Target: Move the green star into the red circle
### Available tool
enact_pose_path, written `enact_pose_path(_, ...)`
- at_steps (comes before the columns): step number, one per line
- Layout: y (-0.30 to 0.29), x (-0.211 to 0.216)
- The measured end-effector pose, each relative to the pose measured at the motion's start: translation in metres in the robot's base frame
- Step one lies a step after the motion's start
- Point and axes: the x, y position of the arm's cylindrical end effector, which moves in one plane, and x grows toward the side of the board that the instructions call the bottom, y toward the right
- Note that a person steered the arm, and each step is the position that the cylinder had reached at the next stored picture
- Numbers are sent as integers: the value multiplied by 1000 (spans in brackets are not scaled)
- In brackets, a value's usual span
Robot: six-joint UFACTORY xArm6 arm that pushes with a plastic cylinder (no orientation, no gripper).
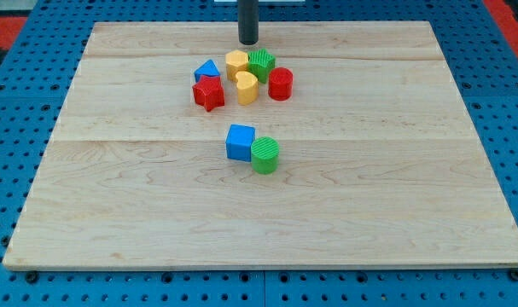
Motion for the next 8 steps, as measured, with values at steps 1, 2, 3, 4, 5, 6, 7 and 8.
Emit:
enact_pose_path(1,-3,15)
enact_pose_path(2,-3,29)
enact_pose_path(3,0,29)
enact_pose_path(4,8,29)
enact_pose_path(5,10,30)
enact_pose_path(6,15,40)
enact_pose_path(7,19,51)
enact_pose_path(8,19,51)
